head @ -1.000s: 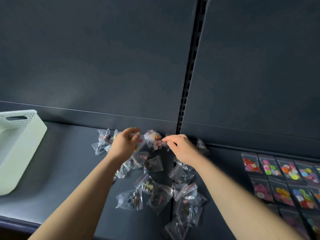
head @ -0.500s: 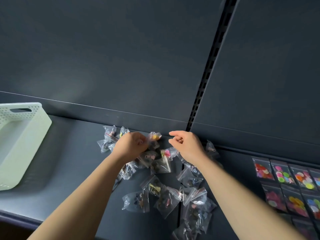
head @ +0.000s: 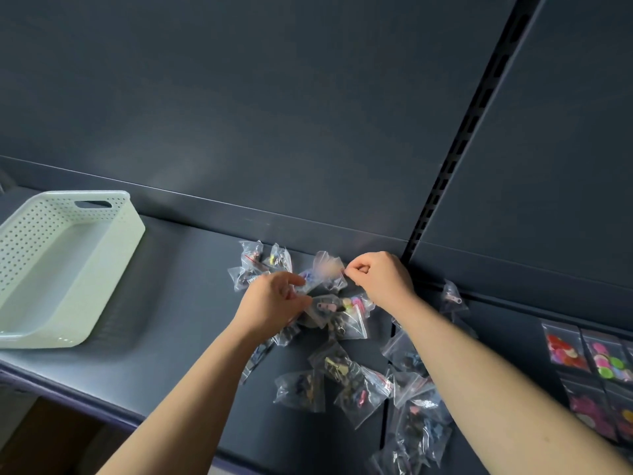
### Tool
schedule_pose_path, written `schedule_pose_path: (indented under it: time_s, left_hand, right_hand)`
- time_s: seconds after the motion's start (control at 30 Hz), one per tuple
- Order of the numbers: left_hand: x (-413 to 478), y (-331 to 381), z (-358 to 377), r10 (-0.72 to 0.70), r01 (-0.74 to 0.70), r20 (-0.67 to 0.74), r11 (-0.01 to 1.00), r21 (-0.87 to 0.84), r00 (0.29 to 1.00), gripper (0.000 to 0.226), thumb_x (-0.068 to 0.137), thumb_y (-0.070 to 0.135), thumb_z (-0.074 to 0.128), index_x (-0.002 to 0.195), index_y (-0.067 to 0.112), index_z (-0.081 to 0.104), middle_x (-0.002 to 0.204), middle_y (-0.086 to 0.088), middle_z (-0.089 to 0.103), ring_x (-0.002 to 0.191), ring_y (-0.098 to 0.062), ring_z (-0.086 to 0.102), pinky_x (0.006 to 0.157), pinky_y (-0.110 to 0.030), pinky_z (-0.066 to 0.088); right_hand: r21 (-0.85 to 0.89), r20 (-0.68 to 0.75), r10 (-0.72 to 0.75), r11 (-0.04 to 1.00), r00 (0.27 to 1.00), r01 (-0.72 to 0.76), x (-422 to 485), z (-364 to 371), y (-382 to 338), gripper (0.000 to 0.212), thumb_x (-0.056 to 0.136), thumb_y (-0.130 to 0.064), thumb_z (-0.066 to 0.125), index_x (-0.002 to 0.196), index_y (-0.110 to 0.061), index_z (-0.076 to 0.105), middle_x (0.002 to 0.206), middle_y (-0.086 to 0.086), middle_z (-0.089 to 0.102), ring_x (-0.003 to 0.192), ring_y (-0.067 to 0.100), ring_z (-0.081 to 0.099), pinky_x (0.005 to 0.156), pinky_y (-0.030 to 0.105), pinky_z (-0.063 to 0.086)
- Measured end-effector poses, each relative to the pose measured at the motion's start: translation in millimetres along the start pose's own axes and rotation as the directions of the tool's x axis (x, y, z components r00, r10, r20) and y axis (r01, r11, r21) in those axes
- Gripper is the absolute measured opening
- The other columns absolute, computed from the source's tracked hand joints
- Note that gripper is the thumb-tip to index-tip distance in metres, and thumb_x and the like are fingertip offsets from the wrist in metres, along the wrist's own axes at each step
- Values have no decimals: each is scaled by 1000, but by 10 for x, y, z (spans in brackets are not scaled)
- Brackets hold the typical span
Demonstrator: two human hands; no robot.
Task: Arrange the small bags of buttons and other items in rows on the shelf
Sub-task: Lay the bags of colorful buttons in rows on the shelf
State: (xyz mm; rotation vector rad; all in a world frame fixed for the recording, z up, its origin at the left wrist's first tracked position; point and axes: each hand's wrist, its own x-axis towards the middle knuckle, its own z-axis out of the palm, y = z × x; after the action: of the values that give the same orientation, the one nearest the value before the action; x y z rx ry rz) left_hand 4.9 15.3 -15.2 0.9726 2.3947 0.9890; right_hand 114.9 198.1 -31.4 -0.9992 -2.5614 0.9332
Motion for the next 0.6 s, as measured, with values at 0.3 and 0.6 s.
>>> schedule_pose_path:
  time_s: [0.3,0.6]
  left_hand:
    - [-71,15,21,20,-20,-1,997,77,1000,32,81,24,71,112,18,66,55,7,49,47,-4,42,49,-20,35]
    - [-149,41,48,52,-50,-24,998,45,998,33,80,23,73,112,17,67,56,6,52,50,-8,46,53,-25,41]
  right_hand:
    - [40,52,-44,998,998,42,-5,69,-106,9,85,-26,66,90,-23,74,52,-15,57,54,7,51,63,33,53]
    - [474,-16,83,878,996,-66,-285,-435,-65,26,85,-14,68,67,-13,49,78,-4,68,66,4,62,66,20,49]
